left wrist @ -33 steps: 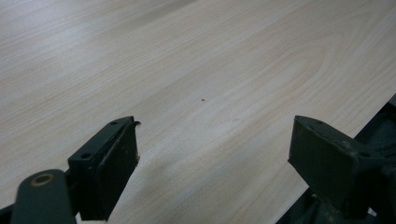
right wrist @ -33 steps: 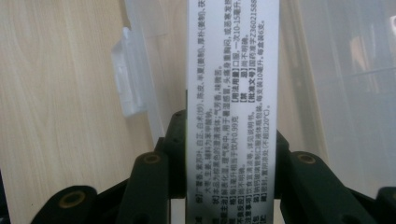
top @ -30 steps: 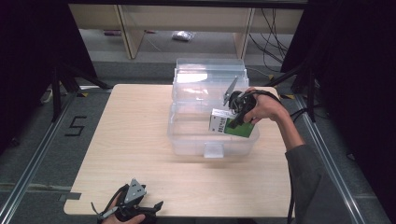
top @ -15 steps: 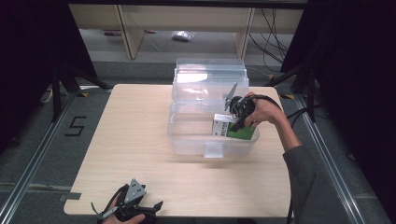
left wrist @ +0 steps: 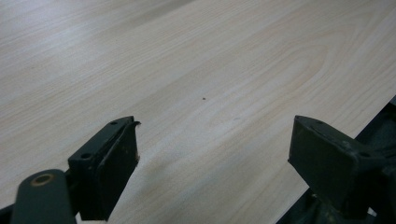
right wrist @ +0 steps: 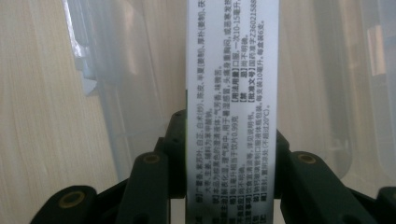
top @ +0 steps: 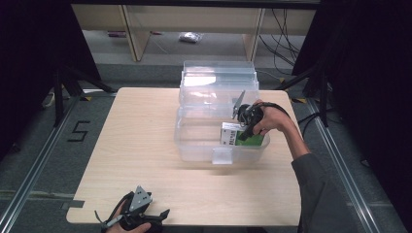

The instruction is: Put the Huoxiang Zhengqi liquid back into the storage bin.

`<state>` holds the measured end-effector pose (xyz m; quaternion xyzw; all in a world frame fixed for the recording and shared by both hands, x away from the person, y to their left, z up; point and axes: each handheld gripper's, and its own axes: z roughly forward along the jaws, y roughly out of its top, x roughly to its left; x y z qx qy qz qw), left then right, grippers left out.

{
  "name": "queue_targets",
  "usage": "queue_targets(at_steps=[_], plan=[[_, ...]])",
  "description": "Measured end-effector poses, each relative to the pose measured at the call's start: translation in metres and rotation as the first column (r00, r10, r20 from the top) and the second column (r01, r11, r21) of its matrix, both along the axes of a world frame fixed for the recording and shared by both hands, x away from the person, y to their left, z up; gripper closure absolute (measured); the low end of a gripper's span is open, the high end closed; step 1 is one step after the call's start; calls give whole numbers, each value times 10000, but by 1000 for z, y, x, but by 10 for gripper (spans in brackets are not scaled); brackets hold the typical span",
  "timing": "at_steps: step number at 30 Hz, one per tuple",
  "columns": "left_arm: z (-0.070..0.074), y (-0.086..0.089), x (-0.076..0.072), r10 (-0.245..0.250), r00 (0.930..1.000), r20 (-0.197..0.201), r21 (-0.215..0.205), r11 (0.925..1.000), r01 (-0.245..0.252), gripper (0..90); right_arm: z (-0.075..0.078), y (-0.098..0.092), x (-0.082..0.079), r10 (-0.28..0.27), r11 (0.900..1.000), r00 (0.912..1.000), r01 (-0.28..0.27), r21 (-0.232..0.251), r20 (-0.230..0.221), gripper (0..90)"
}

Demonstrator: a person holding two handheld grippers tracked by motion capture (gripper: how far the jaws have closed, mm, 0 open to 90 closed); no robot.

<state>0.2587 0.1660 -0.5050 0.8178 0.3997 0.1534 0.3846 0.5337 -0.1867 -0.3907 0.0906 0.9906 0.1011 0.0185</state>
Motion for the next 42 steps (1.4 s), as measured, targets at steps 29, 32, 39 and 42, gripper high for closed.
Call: queue_targets(at_steps=[29,32,39,42], plan=[[1,1,0,33,10000,2,307,9995,-33,150,-22,-3,0,-485,9952,9979,447,-872,-423,618],[0,0,-1,80,10000,-5,67,9999,-80,150,-15,-4,-2,-664,9969,9969,644,-454,-426,581],[0,-1,-1,91,10000,25,-50,9999,-90,150,4,-14,-8,-1143,9934,9930,1146,100,-298,515],[0,-1,-1,117,9999,3,-43,9999,-117,150,10,-18,-11,-1323,9905,9912,1325,380,-73,488]])
